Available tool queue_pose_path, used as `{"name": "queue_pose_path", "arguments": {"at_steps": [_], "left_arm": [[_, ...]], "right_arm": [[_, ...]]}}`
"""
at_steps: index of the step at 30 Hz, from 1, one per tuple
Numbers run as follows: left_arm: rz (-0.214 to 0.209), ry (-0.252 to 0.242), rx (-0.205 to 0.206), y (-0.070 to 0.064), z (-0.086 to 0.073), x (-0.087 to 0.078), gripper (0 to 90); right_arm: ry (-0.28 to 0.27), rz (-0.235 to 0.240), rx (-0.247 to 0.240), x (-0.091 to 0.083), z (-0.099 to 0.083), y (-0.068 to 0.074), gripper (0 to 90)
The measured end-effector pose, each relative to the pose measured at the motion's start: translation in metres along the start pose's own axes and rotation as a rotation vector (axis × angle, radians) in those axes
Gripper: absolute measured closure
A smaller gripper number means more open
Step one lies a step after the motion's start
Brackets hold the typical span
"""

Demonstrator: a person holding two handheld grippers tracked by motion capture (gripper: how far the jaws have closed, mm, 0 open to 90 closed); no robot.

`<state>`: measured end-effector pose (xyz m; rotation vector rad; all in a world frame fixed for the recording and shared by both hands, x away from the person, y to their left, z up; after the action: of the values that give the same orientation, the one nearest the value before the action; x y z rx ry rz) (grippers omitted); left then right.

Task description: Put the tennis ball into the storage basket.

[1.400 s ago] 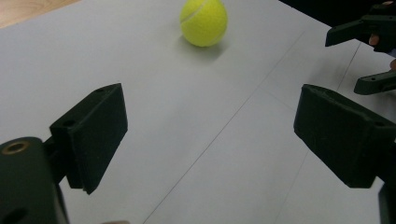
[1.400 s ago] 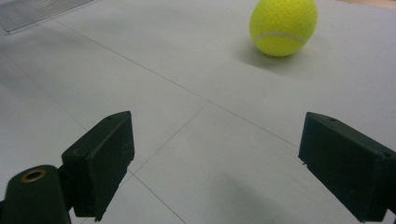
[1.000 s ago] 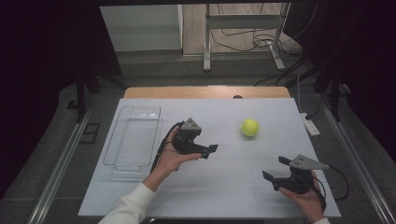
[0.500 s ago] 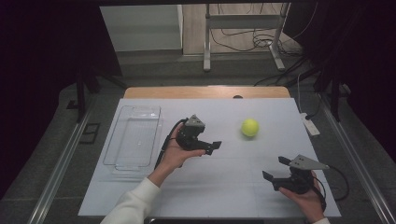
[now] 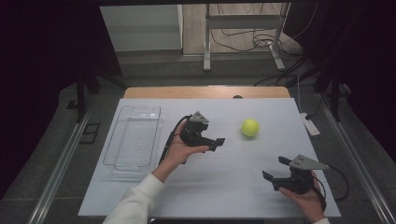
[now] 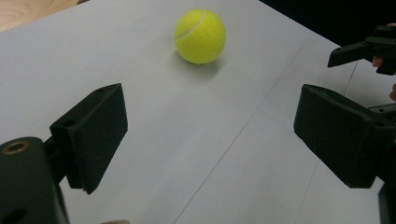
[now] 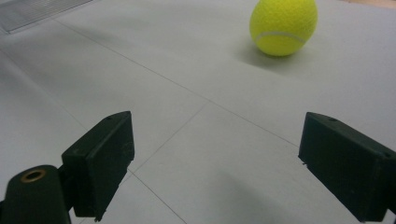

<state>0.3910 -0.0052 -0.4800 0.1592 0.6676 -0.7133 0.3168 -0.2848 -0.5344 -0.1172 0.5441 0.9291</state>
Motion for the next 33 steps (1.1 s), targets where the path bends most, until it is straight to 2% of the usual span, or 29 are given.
{"name": "queue_pose_path", "arguments": {"at_steps": [20,33], "left_arm": [[-0.023,0.03,0.017,-0.006,0.01,0.021,11.2],[-0.034,0.037,0.032,-0.01,0.017,0.029,11.2]], "right_arm": [[0.003,0.001,-0.004,0.001,0.0,0.0,10.8],[0.008,-0.001,-0.006,0.002,0.0,0.0,10.8]]}}
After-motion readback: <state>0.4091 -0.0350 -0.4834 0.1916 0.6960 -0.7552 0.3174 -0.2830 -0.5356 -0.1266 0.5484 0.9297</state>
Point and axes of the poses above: each handheld gripper's, and its own axes: x roughly forward along the jaws, z roughly out of its top, y roughly to its left, the point moved 6 cm from there along x, roughly forward along the jaws, and after that the axes turned 12 degrees about z, right-handed, at the moved point
